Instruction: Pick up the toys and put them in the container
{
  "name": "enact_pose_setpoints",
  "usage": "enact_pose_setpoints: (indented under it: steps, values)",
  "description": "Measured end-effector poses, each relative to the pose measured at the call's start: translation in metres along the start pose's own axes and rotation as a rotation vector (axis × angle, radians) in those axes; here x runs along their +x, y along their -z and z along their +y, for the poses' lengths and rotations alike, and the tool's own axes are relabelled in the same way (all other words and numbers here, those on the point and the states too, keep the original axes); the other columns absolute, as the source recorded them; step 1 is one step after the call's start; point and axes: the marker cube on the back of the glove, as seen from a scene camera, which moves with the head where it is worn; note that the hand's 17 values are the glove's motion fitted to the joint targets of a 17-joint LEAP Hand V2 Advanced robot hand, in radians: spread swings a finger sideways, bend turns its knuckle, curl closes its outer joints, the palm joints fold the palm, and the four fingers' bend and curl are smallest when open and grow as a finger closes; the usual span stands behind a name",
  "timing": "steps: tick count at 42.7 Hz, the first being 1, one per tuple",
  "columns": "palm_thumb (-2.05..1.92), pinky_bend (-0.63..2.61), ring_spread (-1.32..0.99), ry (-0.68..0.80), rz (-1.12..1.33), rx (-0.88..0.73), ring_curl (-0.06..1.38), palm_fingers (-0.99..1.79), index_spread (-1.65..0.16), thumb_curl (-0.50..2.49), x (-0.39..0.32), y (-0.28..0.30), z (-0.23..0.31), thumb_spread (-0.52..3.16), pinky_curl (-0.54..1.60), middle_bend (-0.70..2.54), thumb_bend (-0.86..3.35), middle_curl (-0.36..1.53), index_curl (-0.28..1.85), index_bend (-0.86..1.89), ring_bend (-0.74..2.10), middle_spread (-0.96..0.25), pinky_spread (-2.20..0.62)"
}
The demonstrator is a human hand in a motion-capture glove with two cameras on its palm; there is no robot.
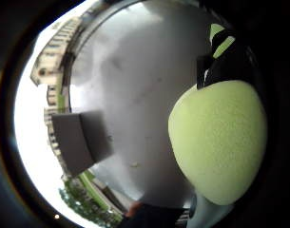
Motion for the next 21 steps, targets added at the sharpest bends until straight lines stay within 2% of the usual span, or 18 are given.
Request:
enact_pose_setpoints:
  steps: [6,21]
  values:
    - [0.71,0.98,-0.43,0.014,-0.003,0.042,0.50,1.00,-0.29,0.75,-0.030,0.058,0.015,0.91,0.37,0.71,0.32,0.50,0.46,0.59,1.06,-0.38,-0.47]
    - [0.70,1.05,-0.48,0.079,-0.013,0.203,0.50,0.90,-0.36,0.86,-0.121,0.204,0.054,0.71,0.41,0.60,0.25,0.52,0.49,0.39,1.04,-0.45,-0.45]
